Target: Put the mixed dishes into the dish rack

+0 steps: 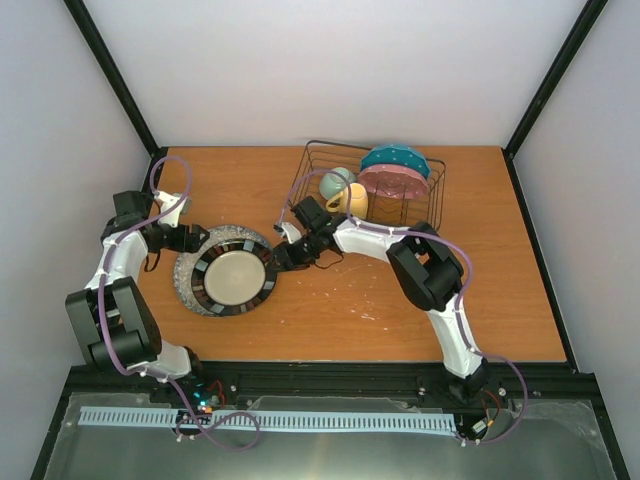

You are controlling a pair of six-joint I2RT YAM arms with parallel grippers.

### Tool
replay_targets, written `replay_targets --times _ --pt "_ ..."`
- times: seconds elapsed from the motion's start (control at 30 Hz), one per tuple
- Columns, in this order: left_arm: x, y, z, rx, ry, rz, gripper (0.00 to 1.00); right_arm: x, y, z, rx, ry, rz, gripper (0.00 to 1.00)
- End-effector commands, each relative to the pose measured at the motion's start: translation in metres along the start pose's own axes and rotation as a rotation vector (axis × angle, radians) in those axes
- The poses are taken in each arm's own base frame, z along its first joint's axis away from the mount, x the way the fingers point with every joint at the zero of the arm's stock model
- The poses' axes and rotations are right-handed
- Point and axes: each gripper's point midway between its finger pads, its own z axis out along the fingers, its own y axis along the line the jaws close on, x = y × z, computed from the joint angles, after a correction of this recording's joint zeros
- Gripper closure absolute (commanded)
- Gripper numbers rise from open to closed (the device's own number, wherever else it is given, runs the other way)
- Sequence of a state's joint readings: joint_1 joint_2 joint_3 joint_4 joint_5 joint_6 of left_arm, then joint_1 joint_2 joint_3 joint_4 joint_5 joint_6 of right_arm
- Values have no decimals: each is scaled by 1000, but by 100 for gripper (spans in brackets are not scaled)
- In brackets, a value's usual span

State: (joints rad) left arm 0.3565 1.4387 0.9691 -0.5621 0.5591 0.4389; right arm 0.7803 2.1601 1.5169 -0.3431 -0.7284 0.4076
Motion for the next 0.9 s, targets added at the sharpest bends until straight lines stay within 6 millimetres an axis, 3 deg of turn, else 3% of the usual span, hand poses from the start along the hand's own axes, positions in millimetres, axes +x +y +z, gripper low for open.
replay_targets --times 0.0,0.3,0.53,0.63,0.7,0.87 --pt "-7 5 2 -22 -15 -1 16 0 7 16 -1 53 15 51" --pt "-5 4 3 -24 -20 -5 16 -1 3 25 29 87 4 56" --pt "2 5 10 -15 -14 -32 16 0 1 31 21 101 10 75" --pt "0 3 10 -10 -24 -42 16 -1 0 32 22 100 5 89" --pt "-5 1 8 0 -47 -50 15 -3 2 31 20 95 -1 97" --pt "-34 -10 -3 64 -159 -108 1 -8 12 22 1 62 -26 97"
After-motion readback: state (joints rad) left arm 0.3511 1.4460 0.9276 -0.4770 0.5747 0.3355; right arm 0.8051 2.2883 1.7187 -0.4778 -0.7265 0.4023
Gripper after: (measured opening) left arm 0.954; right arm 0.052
